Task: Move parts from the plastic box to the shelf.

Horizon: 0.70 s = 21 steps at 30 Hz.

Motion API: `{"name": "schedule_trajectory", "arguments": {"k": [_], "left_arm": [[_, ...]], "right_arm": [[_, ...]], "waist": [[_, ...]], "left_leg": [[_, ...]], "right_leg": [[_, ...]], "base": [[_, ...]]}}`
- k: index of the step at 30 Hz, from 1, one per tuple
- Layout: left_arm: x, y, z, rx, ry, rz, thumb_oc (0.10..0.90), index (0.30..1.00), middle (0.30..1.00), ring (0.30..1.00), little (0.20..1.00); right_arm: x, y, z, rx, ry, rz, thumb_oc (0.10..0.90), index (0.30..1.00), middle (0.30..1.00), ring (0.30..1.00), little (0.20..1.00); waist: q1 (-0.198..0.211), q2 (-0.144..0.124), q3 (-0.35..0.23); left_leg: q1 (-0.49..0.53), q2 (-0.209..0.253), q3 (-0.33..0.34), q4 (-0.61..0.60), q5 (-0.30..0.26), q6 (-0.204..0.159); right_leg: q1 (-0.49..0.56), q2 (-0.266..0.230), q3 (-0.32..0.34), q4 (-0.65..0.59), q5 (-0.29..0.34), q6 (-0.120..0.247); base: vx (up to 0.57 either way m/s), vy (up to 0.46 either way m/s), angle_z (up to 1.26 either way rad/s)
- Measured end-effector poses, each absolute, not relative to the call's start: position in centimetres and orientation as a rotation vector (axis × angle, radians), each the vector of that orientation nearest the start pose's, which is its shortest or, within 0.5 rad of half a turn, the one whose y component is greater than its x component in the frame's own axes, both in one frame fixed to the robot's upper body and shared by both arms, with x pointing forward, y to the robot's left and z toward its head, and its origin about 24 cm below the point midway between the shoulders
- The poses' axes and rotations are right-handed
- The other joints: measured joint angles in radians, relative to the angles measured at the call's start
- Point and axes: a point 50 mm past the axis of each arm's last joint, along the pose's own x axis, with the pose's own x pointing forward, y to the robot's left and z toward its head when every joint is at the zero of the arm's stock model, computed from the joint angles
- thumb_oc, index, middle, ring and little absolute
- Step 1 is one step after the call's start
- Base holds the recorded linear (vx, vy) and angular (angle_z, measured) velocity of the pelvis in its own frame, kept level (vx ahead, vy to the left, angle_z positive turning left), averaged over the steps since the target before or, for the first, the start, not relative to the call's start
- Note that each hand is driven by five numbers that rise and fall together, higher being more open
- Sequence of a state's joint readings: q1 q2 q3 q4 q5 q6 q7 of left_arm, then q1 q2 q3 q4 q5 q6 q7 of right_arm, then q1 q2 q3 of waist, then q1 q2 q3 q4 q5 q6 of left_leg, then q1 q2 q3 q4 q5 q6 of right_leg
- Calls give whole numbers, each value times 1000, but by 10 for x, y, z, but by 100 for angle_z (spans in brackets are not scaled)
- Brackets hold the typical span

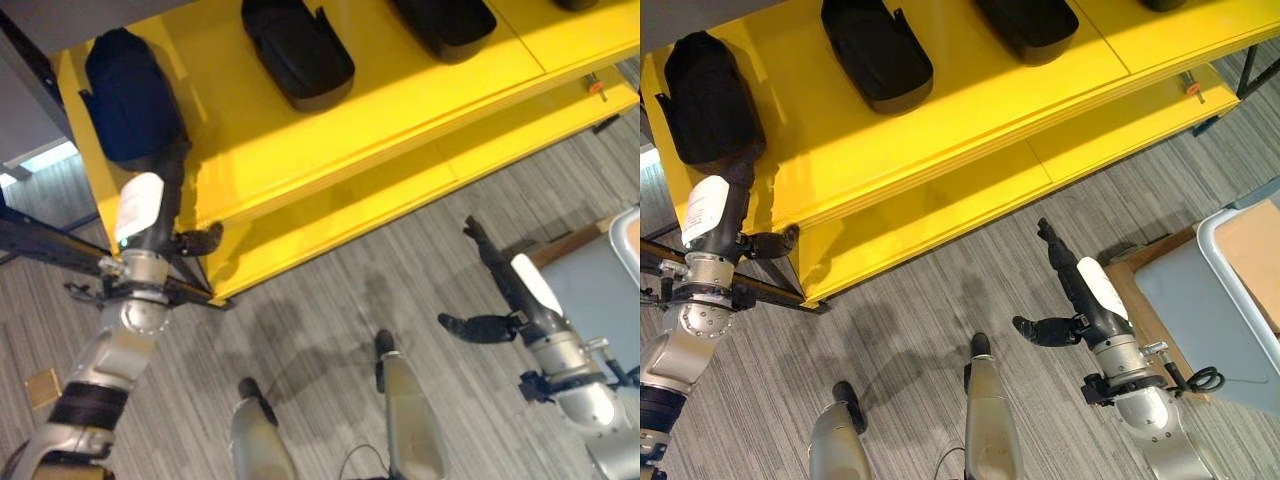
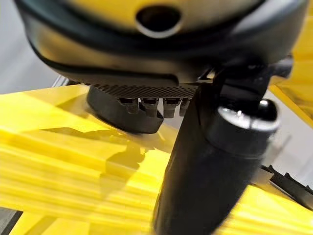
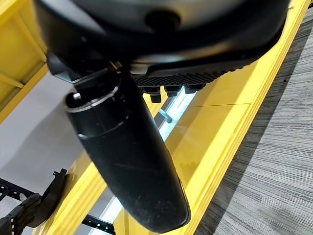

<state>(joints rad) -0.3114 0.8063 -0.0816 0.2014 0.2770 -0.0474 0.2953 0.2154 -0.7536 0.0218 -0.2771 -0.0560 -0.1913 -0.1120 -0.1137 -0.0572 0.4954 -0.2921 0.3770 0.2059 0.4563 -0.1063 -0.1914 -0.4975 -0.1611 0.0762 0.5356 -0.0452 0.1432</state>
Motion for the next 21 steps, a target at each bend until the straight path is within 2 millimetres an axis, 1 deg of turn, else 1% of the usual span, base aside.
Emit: {"name": "schedule_trajectory", "arguments": {"k": [4,6,13,16,17,21], "left_arm": [[298,286,151,1026,-261,274,900,1000,1000,1000,1000],[298,287,151,1024,-257,272,900,1000,1000,1000,1000],[296,285,151,988,-263,266,900,1000,1000,1000,1000],[295,279,161,995,-320,264,900,1000,1000,1000,1000],[292,275,173,1027,-379,279,900,1000,1000,1000,1000],[282,270,209,1194,-547,321,900,1000,1000,1000,1000]], "right_arm": [[212,-236,112,-760,-259,124,900,1000,1000,1000,1000],[211,-235,111,-761,-256,129,900,1000,1000,1000,1000],[211,-236,111,-761,-252,131,900,1000,1000,1000,1000],[211,-236,111,-761,-254,131,900,1000,1000,1000,1000],[211,-236,111,-765,-254,132,900,1000,1000,1000,1000],[211,-237,113,-777,-258,131,900,1000,1000,1000,1000]], "waist": [[4,0,0],[6,0,0],[6,0,0],[8,0,0],[9,0,1],[11,1,6]], "left_leg": [[-2,0,-5,8,0,0],[-2,0,-6,10,0,0],[-2,0,-6,10,1,1],[-3,0,-7,10,1,1],[-3,-1,-10,9,1,1],[-3,-1,-14,8,2,-1]], "right_leg": [[0,0,0,7,-2,-1],[1,-1,0,6,-5,-6],[2,-1,0,6,-4,-6],[1,-2,-1,8,-5,-6],[1,-2,-3,10,-7,-6],[2,-3,-6,17,-10,-3]], "base": [[0,0,0],[0,0,0],[0,0,0],[8,-4,1],[-6,-8,4],[0,-3,3]]}}
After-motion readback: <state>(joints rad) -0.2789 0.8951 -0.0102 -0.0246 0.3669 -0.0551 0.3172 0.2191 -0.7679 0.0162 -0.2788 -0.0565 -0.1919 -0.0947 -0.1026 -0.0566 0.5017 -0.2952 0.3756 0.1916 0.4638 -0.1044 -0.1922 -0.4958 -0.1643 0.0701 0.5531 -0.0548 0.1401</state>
